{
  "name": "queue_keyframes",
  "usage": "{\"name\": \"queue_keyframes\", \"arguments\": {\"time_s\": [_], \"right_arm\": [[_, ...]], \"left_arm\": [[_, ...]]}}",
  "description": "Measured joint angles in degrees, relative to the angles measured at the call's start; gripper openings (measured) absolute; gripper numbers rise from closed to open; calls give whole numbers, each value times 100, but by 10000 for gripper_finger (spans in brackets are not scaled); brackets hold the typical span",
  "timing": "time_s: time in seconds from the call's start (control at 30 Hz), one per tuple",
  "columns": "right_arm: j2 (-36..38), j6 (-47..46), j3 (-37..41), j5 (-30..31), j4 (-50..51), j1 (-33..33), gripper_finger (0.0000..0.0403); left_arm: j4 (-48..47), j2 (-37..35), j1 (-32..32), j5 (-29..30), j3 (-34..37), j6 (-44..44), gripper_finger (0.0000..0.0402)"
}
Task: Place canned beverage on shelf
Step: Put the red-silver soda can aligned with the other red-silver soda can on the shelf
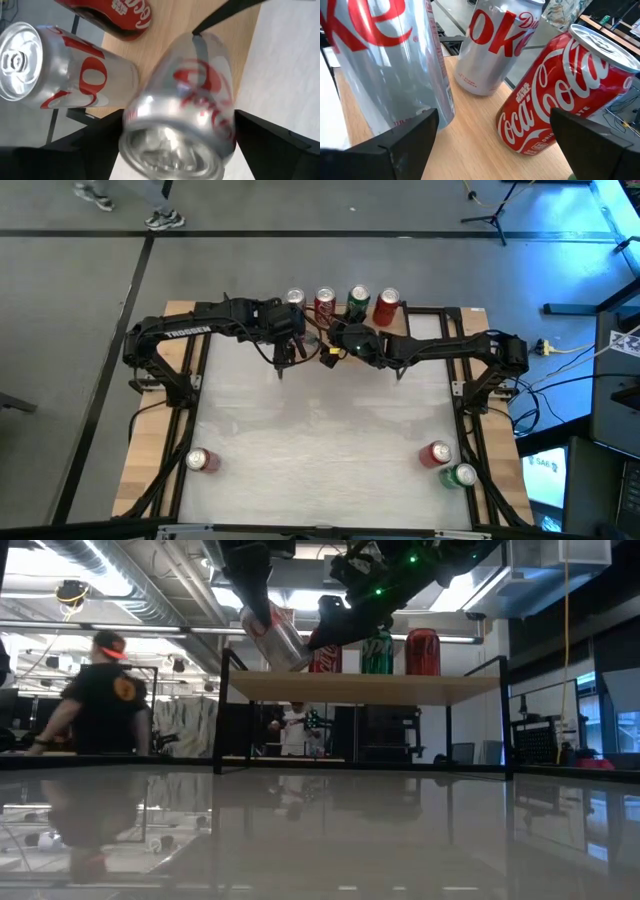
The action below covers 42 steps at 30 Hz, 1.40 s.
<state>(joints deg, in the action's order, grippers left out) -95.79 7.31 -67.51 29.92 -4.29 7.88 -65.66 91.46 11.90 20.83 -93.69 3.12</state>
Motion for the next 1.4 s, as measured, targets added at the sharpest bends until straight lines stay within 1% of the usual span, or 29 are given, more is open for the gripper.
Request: {"name": "queue_keyframes", "arguments": {"time_s": [0.27, 1.4], "right_arm": [[0, 2, 0, 39, 20, 4, 383], [0, -131, -2, -101, 138, 2, 383]], "left_arm": [[239, 1, -2, 242, 0, 4, 348], [235, 3, -2, 230, 2, 102, 347]]}}
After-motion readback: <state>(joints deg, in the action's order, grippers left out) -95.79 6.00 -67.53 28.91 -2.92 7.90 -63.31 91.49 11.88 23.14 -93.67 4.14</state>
